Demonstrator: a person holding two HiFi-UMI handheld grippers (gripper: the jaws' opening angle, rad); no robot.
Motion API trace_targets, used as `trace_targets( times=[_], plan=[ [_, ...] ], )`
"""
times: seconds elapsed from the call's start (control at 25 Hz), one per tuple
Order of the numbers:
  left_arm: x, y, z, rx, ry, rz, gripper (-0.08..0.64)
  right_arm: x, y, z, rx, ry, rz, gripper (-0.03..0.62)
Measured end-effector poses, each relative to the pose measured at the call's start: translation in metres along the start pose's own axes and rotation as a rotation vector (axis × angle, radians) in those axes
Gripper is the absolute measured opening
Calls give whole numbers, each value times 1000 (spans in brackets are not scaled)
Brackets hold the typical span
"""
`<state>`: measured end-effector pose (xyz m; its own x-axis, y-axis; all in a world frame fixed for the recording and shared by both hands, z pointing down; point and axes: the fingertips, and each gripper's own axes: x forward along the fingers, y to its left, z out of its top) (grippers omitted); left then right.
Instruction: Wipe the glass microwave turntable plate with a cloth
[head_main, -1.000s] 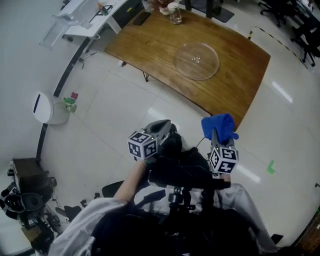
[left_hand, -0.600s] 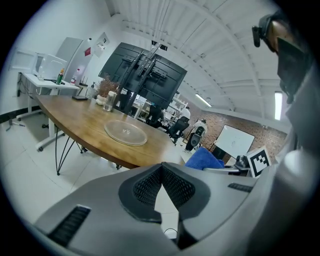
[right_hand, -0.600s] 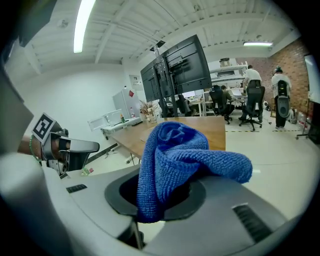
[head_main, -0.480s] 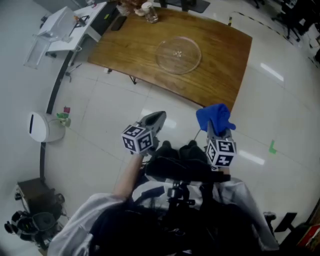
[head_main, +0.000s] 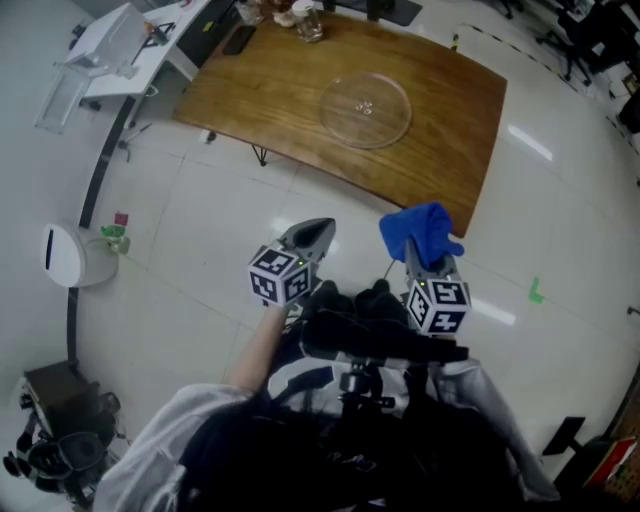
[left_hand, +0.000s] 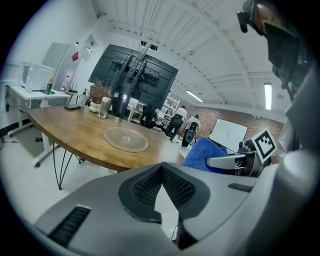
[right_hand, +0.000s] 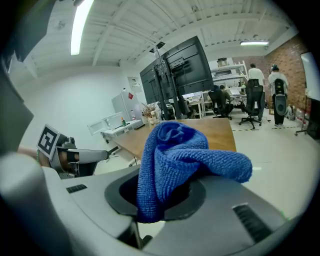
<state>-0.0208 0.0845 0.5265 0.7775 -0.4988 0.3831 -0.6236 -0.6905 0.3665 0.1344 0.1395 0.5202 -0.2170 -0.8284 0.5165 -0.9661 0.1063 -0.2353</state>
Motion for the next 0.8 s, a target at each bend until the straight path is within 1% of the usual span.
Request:
trace_targets(
  times=[0.12,0.2,0.28,0.48,0.8],
  plan=[
    [5,-2,5,3,-18,-27,0,1,12,3,-27,11,7,78],
    [10,-5,9,27,-22,-34,0,1,17,6,-42,11,15,78],
    [13,-8,13,42,-27,-46,0,1,19,8,-54,10,18,78],
    [14,-15,22,54,-44,-77,0,3,21,11,-72,5,15,78],
    [9,-20,29,74,-63,-77,0,3,28,20,-87,-4,30,78]
  ],
)
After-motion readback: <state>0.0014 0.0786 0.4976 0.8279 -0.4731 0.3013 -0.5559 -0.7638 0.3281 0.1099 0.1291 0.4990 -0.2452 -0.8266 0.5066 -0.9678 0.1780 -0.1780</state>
